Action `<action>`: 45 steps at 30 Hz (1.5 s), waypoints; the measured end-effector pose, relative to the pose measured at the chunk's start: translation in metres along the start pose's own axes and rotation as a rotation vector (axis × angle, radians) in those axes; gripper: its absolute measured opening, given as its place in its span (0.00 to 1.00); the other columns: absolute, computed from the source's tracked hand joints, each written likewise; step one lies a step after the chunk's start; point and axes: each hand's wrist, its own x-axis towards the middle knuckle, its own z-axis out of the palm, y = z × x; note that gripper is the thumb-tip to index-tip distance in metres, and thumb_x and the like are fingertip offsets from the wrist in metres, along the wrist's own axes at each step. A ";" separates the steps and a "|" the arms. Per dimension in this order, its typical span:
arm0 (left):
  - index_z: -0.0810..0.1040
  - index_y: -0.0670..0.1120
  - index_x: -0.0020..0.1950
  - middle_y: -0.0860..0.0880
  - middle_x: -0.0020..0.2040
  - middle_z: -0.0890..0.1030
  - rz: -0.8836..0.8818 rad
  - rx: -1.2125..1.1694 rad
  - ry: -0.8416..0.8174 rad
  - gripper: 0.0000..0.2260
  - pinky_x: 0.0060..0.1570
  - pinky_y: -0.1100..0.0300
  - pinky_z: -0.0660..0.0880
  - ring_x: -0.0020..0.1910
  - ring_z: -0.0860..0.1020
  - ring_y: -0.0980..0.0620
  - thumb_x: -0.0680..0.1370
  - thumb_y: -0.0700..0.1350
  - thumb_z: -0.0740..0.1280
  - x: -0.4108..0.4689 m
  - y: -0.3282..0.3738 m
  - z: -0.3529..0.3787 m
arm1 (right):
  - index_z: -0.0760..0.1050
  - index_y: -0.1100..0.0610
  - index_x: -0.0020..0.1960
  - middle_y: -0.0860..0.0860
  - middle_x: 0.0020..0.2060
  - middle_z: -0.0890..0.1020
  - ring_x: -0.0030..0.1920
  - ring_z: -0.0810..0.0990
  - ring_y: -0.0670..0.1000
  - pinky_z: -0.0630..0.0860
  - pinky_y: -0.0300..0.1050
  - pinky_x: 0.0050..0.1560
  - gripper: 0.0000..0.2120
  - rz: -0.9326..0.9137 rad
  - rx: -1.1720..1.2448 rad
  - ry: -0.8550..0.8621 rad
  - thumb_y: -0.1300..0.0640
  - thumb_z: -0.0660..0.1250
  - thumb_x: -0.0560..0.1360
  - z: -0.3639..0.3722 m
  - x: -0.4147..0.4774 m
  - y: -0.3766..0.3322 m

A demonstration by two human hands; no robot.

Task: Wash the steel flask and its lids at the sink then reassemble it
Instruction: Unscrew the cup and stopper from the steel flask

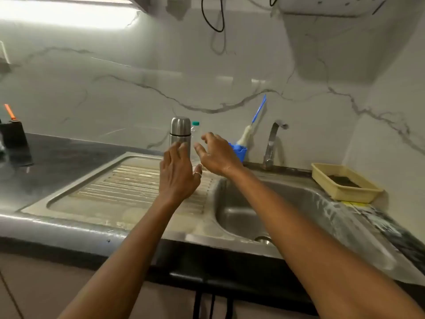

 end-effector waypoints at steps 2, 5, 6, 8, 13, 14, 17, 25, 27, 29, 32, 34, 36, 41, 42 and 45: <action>0.62 0.43 0.74 0.40 0.72 0.65 -0.063 -0.054 0.044 0.33 0.66 0.43 0.71 0.70 0.66 0.39 0.75 0.53 0.72 0.013 -0.009 0.006 | 0.69 0.58 0.72 0.56 0.69 0.75 0.67 0.76 0.56 0.73 0.52 0.64 0.23 -0.032 0.011 0.017 0.45 0.60 0.83 0.005 0.023 -0.008; 0.58 0.42 0.77 0.40 0.74 0.62 -0.140 -0.091 0.054 0.39 0.70 0.41 0.69 0.73 0.63 0.38 0.75 0.56 0.72 0.037 -0.026 0.022 | 0.69 0.59 0.70 0.58 0.66 0.75 0.63 0.76 0.58 0.75 0.54 0.60 0.24 -0.037 -0.005 0.052 0.43 0.60 0.82 0.012 0.063 -0.019; 0.56 0.42 0.78 0.40 0.75 0.62 -0.157 -0.113 0.051 0.40 0.70 0.40 0.69 0.74 0.63 0.38 0.75 0.57 0.73 0.043 -0.029 0.027 | 0.68 0.59 0.71 0.58 0.67 0.75 0.64 0.76 0.58 0.76 0.54 0.60 0.26 -0.039 -0.015 0.058 0.41 0.60 0.82 0.014 0.073 -0.021; 0.54 0.43 0.79 0.40 0.75 0.62 -0.194 -0.185 0.056 0.44 0.70 0.40 0.68 0.75 0.63 0.39 0.74 0.60 0.73 0.052 -0.035 0.037 | 0.67 0.58 0.73 0.59 0.68 0.74 0.64 0.76 0.58 0.75 0.52 0.57 0.30 -0.062 -0.047 0.071 0.37 0.60 0.81 0.017 0.092 -0.022; 0.52 0.46 0.78 0.39 0.73 0.66 -0.339 -0.327 0.079 0.49 0.65 0.38 0.73 0.70 0.70 0.37 0.70 0.62 0.77 0.050 -0.040 0.058 | 0.77 0.57 0.53 0.50 0.43 0.81 0.45 0.80 0.52 0.71 0.43 0.41 0.30 -0.141 -0.248 0.090 0.30 0.59 0.78 0.020 0.124 -0.020; 0.52 0.46 0.77 0.40 0.72 0.68 -0.363 -0.349 0.074 0.48 0.63 0.38 0.74 0.68 0.72 0.37 0.70 0.62 0.77 0.048 -0.040 0.062 | 0.75 0.56 0.42 0.48 0.36 0.77 0.37 0.78 0.49 0.69 0.42 0.37 0.30 -0.145 -0.294 0.084 0.29 0.58 0.77 0.019 0.127 -0.020; 0.56 0.46 0.76 0.42 0.69 0.72 -0.405 -0.390 0.091 0.46 0.58 0.39 0.76 0.64 0.76 0.38 0.69 0.59 0.79 0.045 -0.039 0.069 | 0.65 0.53 0.31 0.48 0.29 0.70 0.32 0.72 0.48 0.66 0.43 0.37 0.32 -0.144 -0.382 0.055 0.26 0.57 0.76 0.019 0.131 -0.025; 0.58 0.45 0.74 0.41 0.66 0.73 -0.417 -0.457 0.084 0.39 0.56 0.45 0.77 0.58 0.78 0.40 0.72 0.48 0.78 0.051 -0.041 0.075 | 0.60 0.51 0.34 0.51 0.42 0.73 0.46 0.73 0.52 0.66 0.46 0.46 0.25 -0.187 -0.494 -0.057 0.35 0.59 0.80 0.012 0.132 -0.031; 0.59 0.44 0.74 0.41 0.65 0.74 -0.407 -0.467 0.079 0.38 0.54 0.47 0.76 0.56 0.77 0.41 0.72 0.47 0.78 0.052 -0.042 0.075 | 0.60 0.51 0.34 0.51 0.43 0.73 0.46 0.71 0.52 0.65 0.46 0.46 0.24 -0.201 -0.482 -0.091 0.38 0.58 0.81 0.007 0.130 -0.030; 0.59 0.43 0.73 0.40 0.64 0.74 -0.400 -0.478 0.075 0.38 0.52 0.51 0.73 0.54 0.76 0.43 0.72 0.46 0.78 0.052 -0.041 0.075 | 0.62 0.52 0.34 0.49 0.36 0.71 0.45 0.72 0.52 0.65 0.46 0.45 0.24 -0.215 -0.474 -0.090 0.37 0.57 0.82 0.007 0.129 -0.029; 0.59 0.43 0.74 0.40 0.65 0.74 -0.398 -0.489 0.064 0.38 0.54 0.49 0.74 0.56 0.76 0.42 0.72 0.45 0.78 0.052 -0.040 0.074 | 0.63 0.53 0.34 0.48 0.33 0.68 0.40 0.71 0.51 0.64 0.45 0.45 0.25 -0.246 -0.461 -0.106 0.37 0.56 0.82 0.006 0.130 -0.025; 0.59 0.43 0.74 0.40 0.65 0.73 -0.393 -0.490 0.059 0.38 0.57 0.46 0.75 0.58 0.77 0.40 0.72 0.45 0.78 0.052 -0.041 0.074 | 0.63 0.53 0.34 0.48 0.33 0.68 0.34 0.67 0.48 0.64 0.46 0.43 0.25 -0.262 -0.454 -0.123 0.37 0.56 0.82 0.002 0.131 -0.023; 0.58 0.44 0.75 0.40 0.66 0.73 -0.386 -0.491 0.053 0.38 0.58 0.44 0.75 0.59 0.77 0.39 0.72 0.45 0.78 0.052 -0.041 0.073 | 0.64 0.53 0.34 0.48 0.33 0.68 0.32 0.64 0.44 0.64 0.45 0.40 0.25 -0.273 -0.439 -0.139 0.37 0.57 0.81 0.000 0.134 -0.020; 0.58 0.44 0.75 0.41 0.66 0.73 -0.392 -0.515 0.068 0.39 0.58 0.43 0.76 0.59 0.76 0.40 0.72 0.45 0.78 0.053 -0.043 0.075 | 0.65 0.54 0.30 0.49 0.27 0.69 0.28 0.66 0.46 0.69 0.45 0.38 0.28 -0.309 -0.299 -0.090 0.37 0.59 0.81 0.016 0.148 -0.010; 0.58 0.44 0.75 0.41 0.66 0.73 -0.394 -0.519 0.078 0.39 0.58 0.43 0.76 0.59 0.77 0.40 0.72 0.45 0.78 0.054 -0.043 0.075 | 0.65 0.54 0.29 0.49 0.27 0.70 0.28 0.67 0.47 0.70 0.45 0.38 0.27 -0.274 -0.271 -0.076 0.38 0.60 0.81 0.022 0.148 -0.012; 0.58 0.43 0.75 0.40 0.66 0.72 -0.392 -0.519 0.098 0.39 0.57 0.46 0.76 0.59 0.77 0.39 0.72 0.45 0.78 0.054 -0.043 0.077 | 0.67 0.54 0.29 0.48 0.27 0.72 0.28 0.69 0.47 0.68 0.43 0.36 0.24 -0.133 -0.126 0.046 0.41 0.64 0.78 0.044 0.146 -0.017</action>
